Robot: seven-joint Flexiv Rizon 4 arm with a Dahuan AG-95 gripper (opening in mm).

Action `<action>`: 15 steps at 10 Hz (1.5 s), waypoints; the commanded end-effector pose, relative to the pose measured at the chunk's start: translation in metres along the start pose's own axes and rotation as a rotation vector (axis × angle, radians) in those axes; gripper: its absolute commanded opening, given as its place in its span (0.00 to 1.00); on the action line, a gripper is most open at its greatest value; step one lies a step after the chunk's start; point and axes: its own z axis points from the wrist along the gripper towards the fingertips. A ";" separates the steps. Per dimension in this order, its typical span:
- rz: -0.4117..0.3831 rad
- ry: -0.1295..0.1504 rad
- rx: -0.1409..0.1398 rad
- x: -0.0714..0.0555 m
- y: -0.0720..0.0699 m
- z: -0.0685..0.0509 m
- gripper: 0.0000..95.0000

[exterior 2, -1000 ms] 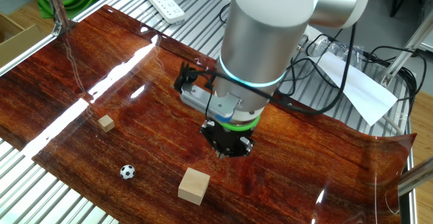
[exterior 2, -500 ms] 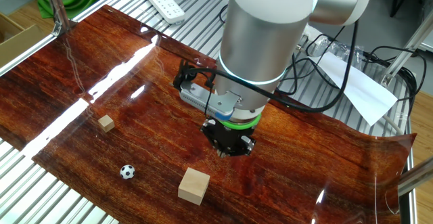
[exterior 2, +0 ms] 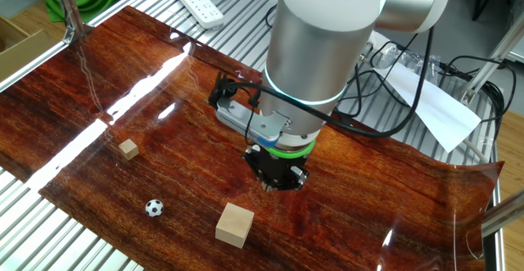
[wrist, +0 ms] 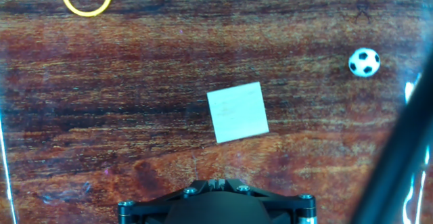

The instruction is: Attach the bubble ring to the ball

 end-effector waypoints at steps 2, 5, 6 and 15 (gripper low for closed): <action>0.063 0.037 0.013 -0.001 0.001 0.000 0.00; 0.093 0.051 0.014 -0.001 0.001 0.000 0.00; 0.093 0.050 0.014 -0.001 0.001 0.000 0.00; 0.089 0.106 -0.005 -0.001 0.001 0.000 0.00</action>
